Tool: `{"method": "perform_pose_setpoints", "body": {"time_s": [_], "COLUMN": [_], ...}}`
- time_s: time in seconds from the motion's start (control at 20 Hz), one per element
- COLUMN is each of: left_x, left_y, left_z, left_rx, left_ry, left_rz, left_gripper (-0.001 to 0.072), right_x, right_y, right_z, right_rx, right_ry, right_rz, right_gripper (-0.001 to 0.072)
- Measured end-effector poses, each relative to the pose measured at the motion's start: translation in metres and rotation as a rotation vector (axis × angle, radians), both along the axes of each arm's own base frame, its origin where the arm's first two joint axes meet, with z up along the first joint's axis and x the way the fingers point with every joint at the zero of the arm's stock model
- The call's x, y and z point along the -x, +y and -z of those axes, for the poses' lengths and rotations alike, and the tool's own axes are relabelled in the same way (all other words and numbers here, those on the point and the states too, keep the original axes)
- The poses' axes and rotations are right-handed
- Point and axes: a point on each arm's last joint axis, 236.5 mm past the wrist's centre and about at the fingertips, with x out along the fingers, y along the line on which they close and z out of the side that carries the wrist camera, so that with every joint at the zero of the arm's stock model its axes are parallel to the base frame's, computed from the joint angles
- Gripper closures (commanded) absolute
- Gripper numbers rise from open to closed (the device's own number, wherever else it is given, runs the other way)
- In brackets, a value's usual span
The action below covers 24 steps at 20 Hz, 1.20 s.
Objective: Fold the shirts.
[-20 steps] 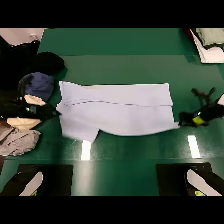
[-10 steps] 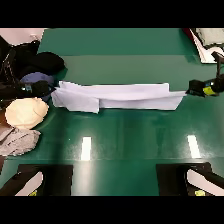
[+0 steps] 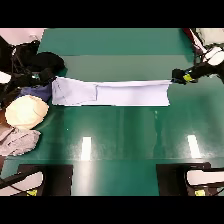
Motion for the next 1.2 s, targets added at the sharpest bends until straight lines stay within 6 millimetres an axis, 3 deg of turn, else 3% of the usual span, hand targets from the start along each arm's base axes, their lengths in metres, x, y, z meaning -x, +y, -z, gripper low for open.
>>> {"method": "perform_pose_setpoints", "body": {"time_s": [0.05, 0.1, 0.15, 0.2, 0.4, 0.5, 0.75, 0.85, 1.05, 1.2], "left_x": [-0.007, -0.013, -0.019, -0.024, -0.033, -0.027, 0.005, 0.016, 0.029, 0.035], "left_y": [0.002, 0.003, 0.005, 0.006, 0.003, -0.008, -0.033, -0.039, -0.046, -0.051], "left_z": [0.004, 0.006, 0.009, 0.01, 0.005, 0.003, 0.012, 0.014, 0.016, 0.018], "left_rx": [0.001, 0.0, 0.003, 0.013, 0.037, 0.045, 0.034, 0.039, 0.048, 0.05], "left_ry": [0.004, 0.006, 0.009, 0.014, 0.024, 0.054, 0.15, 0.182, 0.221, 0.237], "left_rz": [-0.004, -0.007, -0.013, -0.02, -0.013, 0.041, 0.228, 0.277, 0.331, 0.354], "left_gripper": [0.0536, 0.0232, 0.0155, 0.0168, 0.0178, 0.068, 0.0684, 0.0684, 0.0684, 0.0684], "right_x": [-0.006, -0.012, -0.016, -0.02, -0.029, -0.017, 0.028, 0.039, 0.04, 0.038], "right_y": [0.003, 0.004, 0.007, 0.007, 0.005, 0.0, -0.027, -0.027, -0.02, -0.002], "right_z": [0.006, 0.011, 0.015, 0.018, 0.009, 0.008, 0.038, 0.052, 0.073, 0.08], "right_rx": [0.0, 0.0, -0.002, -0.006, -0.083, -0.131, -0.217, -0.272, -0.394, -0.477], "right_ry": [0.002, 0.003, 0.006, 0.007, 0.006, 0.056, 0.216, 0.238, 0.232, 0.262], "right_rz": [-0.005, -0.008, -0.01, -0.01, 0.011, -0.005, 0.011, 0.019, 0.036, -0.004], "right_gripper": [0.0693, 0.0606, 0.0344, 0.0175, 0.0173, 0.0174, 0.0174, 0.0175, 0.0176, 0.0194]}}
